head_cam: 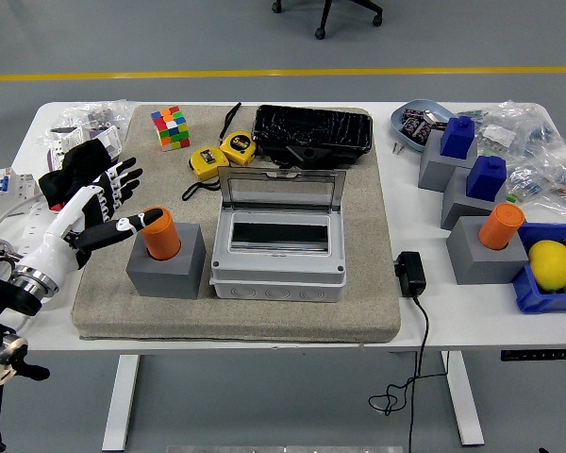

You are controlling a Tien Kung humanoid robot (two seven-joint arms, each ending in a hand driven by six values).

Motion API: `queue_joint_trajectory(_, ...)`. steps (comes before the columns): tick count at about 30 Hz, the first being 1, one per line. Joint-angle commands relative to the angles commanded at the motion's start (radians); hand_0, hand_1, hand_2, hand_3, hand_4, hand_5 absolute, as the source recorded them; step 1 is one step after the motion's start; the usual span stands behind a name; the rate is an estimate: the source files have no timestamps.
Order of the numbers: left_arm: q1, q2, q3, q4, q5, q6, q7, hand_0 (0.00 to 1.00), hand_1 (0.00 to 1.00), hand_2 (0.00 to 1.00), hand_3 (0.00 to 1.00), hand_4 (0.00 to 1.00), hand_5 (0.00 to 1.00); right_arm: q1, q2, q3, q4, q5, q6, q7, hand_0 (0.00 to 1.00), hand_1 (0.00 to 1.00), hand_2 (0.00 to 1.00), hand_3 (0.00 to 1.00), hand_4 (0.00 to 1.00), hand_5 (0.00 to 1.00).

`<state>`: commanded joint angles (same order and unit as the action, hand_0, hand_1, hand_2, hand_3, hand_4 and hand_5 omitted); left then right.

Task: Fetch the battery,place it into the box,close the lid of the box

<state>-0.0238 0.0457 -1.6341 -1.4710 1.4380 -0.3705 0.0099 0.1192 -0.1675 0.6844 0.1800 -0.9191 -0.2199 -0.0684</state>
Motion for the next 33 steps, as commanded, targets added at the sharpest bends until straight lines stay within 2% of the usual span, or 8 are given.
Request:
queue_joint_trajectory(12, 0.005, -0.014, 0.050, 0.014, -0.007, 0.007, -0.007, 0.998, 0.998, 0.998, 0.949, 0.998, 0.255, 0.000, -0.001, 0.002, 0.000, -0.002, 0.000, -0.001, 0.970, 0.826, 0.787, 0.799, 0.998, 0.998)
queue_joint_trajectory(20, -0.008, -0.018, 0.064, 0.045, 0.011, 0.039, -0.025, 0.998, 0.998, 0.998, 0.925, 0.998, 0.243, 0.002, -0.001, -0.005, 0.000, 0.006, 0.000, 0.001, 0.969, 0.823, 0.786, 0.798, 0.998, 0.998)
queue_joint_trajectory(21, -0.009, -0.020, 0.064, 0.046, 0.015, 0.043, -0.027, 0.998, 0.998, 0.989, 0.885, 0.998, 0.137, 0.002, -0.001, -0.006, 0.000, 0.007, 0.000, 0.001, 0.968, 0.823, 0.784, 0.797, 0.998, 0.998)
queue_joint_trajectory(26, -0.006, -0.021, 0.075, 0.048, 0.034, 0.070, -0.033, 0.998, 0.998, 0.989, 0.885, 0.998, 0.137, -0.001, -0.002, -0.008, 0.000, 0.007, -0.001, -0.001, 0.968, 0.823, 0.784, 0.797, 0.998, 0.998)
queue_joint_trajectory(27, -0.005, -0.021, 0.077, 0.049, 0.034, 0.075, -0.034, 0.932, 0.979, 0.943, 0.853, 0.998, 0.014, -0.002, -0.002, -0.009, 0.000, 0.008, -0.001, -0.001, 0.967, 0.820, 0.783, 0.797, 0.998, 0.998)
queue_joint_trajectory(32, -0.002, -0.022, 0.091, 0.051, 0.032, 0.102, -0.042, 0.932, 0.979, 0.943, 0.853, 0.998, 0.014, -0.002, -0.002, -0.015, 0.000, 0.013, -0.002, 0.000, 0.967, 0.820, 0.783, 0.797, 0.998, 0.998)
queue_joint_trajectory(33, -0.002, -0.023, 0.095, 0.053, 0.029, 0.110, -0.044, 0.889, 0.947, 0.879, 0.814, 0.998, 0.002, -0.001, -0.002, -0.017, 0.000, 0.015, -0.002, 0.001, 0.966, 0.820, 0.781, 0.796, 0.998, 0.998)
